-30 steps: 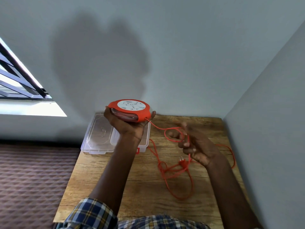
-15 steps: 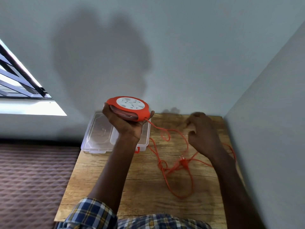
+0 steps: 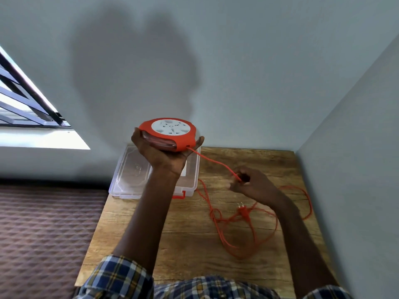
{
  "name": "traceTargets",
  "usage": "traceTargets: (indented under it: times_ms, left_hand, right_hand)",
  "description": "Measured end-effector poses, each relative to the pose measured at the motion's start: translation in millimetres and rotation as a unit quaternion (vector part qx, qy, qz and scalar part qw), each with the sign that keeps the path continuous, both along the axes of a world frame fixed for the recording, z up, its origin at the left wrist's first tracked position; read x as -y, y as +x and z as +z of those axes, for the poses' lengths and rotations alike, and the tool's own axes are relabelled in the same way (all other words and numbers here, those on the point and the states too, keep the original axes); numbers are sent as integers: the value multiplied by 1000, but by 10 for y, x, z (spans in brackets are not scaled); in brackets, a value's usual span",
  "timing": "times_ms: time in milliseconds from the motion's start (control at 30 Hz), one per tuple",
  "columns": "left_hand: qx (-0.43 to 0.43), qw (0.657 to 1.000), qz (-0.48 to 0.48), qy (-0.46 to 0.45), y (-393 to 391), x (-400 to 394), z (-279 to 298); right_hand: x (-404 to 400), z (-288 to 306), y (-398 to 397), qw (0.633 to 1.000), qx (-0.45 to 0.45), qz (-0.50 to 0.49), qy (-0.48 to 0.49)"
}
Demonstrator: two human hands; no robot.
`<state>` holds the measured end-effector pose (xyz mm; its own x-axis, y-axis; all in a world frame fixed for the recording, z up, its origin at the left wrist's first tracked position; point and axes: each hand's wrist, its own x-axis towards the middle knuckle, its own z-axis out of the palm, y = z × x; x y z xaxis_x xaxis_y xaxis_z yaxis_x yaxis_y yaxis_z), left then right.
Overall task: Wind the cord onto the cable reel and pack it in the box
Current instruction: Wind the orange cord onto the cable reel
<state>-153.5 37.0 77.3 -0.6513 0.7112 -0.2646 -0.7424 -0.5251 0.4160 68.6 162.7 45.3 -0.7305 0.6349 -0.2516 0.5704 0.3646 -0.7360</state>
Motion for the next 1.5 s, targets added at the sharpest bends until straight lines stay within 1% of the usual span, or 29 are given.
traceTargets:
  times_ms: [33, 100, 133, 167, 200, 267, 333, 433, 567, 633, 733, 900, 933, 1000, 1067, 1133, 1167, 1200, 1233, 1300, 1333, 1367, 1433, 1500]
  left_hand:
    - [-15, 1000, -27, -3, -19, 8, -3]
    - [-53, 995, -85, -22, -58, 27, 8]
    - [-69, 991, -113, -33, -62, 29, 33]
    - [-80, 986, -143, -40, -47, 28, 60]
    - [-85, 980, -177, -43, -22, 22, 89]
    - [-87, 966, -238, -47, 43, 22, 137]
    - [-97, 954, -277, -64, 116, 37, 172]
    - [-95, 938, -327, -63, 179, 59, 182]
    - [-96, 932, -340, -77, 138, 66, 143]
    - [-108, 931, -336, -95, 149, 65, 142]
    - [-120, 935, -317, -106, 197, 51, 159]
    - [-131, 943, -281, -123, 254, 46, 250]
    - [-136, 943, -278, -122, 268, 46, 267]
    - [-154, 942, -266, -131, 311, 38, 308]
    - [-178, 937, -265, -139, 363, 12, 352]
    - [-197, 931, -268, -152, 421, -22, 396]
    - [-205, 928, -268, -160, 443, -34, 406]
    - [-209, 926, -270, -163, 454, -41, 402]
    - [-207, 925, -273, -163, 461, -41, 402]
    - [-200, 925, -276, -169, 451, -31, 402]
    - [-196, 925, -277, -172, 431, -26, 387]
    - [-191, 925, -281, -173, 411, -24, 366]
    - [-183, 921, -291, -183, 389, -16, 341]
    - [-174, 919, -297, -191, 378, -9, 307]
  right_hand:
    - [7, 81, 33, 999, -17, 9, -30]
    - [54, 297, 49, 989, -133, -6, -71]
    - [87, 416, 21, 980, -189, -14, -60]
    - [121, 522, -28, 974, -228, -10, -10]
    - [143, 597, -88, 968, -243, 9, 63]
    - [174, 667, -227, 950, -236, 69, 193]
    - [211, 665, -323, 935, -208, 121, 261]
    - [244, 631, -356, 938, -177, 139, 263]
    - [287, 565, -329, 943, -143, 123, 273]
    - [312, 562, -338, 947, -134, 106, 273]
    - [321, 582, -354, 947, -96, 77, 298]
    - [339, 591, -366, 938, -101, 76, 323]
    - [328, 590, -361, 940, -106, 66, 318]
    - [341, 606, -346, 955, -133, 15, 264]
    - [421, 615, -398, 966, -175, -82, 173]
    - [511, 618, -482, 959, -203, -193, 47]
    - [535, 625, -506, 954, -201, -223, 17]
    - [542, 646, -506, 955, -189, -226, 36]
    - [521, 656, -472, 957, -173, -212, 97]
    - [435, 658, -363, 944, -163, -175, 228]
    - [380, 640, -319, 940, -173, -141, 256]
    - [330, 601, -290, 943, -182, -93, 264]
    - [283, 515, -253, 954, -172, 2, 246]
    - [301, 510, -239, 961, -147, 43, 231]
